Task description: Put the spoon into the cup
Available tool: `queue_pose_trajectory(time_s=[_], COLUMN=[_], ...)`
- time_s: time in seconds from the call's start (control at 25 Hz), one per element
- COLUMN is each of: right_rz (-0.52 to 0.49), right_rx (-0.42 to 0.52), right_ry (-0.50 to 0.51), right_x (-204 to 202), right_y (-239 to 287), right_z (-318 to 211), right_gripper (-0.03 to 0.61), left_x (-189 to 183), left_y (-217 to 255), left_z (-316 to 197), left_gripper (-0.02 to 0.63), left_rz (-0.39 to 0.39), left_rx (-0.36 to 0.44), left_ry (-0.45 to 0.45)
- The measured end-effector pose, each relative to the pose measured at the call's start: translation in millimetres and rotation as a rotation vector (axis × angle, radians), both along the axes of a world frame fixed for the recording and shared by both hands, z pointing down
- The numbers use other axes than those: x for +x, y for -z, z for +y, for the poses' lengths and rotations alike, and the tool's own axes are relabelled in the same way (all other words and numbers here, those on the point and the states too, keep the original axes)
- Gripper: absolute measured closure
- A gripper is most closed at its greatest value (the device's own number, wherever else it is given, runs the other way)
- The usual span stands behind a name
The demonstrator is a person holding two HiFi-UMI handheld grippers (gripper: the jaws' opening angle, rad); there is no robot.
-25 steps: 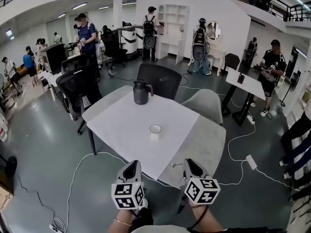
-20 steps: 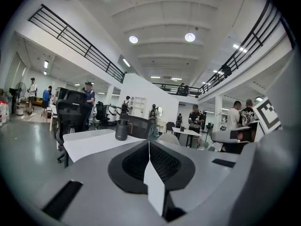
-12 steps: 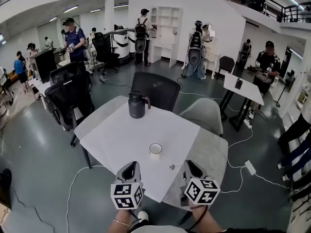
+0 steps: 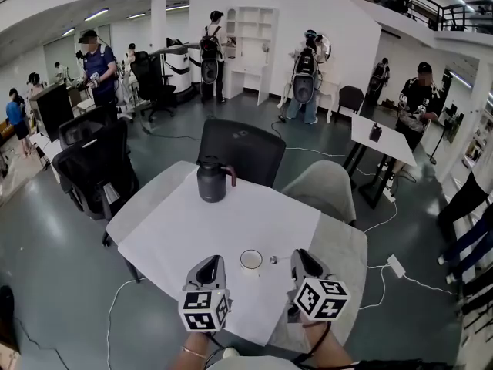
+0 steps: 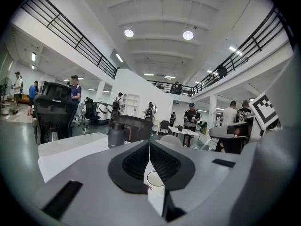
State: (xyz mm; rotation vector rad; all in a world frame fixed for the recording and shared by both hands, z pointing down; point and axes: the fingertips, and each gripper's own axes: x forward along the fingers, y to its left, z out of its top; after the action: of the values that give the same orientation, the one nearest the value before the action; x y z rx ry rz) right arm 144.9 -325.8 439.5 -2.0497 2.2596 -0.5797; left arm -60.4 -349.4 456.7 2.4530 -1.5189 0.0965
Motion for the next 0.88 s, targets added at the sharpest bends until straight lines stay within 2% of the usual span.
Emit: queue_pose_trajectory(time_s=[0.32, 0.52, 0.88], right_rz=[0.003, 0.002, -0.006], right_rx=[-0.049, -0.075, -0.093], right_ry=[-0.026, -0.011, -0.005], right_x=[8.2, 13.4, 25.8], right_y=[-16.0, -20.9, -28.6], right_z=[-17.1, -21.6, -13.8], right_gripper=[0.514, 0.513, 0.514], left_x=[-0.4, 8.4, 9.7], left_y=[-18.8, -23.1, -42.0], left_z=[-24.2, -22.1, -10.6], left_gripper=[0.592, 0.592, 0.592], left_rz=[-0.016, -0.047, -0.038], left_rx=[-0.049, -0.06, -0.112], left_ry=[-0.012, -0.019, 0.008])
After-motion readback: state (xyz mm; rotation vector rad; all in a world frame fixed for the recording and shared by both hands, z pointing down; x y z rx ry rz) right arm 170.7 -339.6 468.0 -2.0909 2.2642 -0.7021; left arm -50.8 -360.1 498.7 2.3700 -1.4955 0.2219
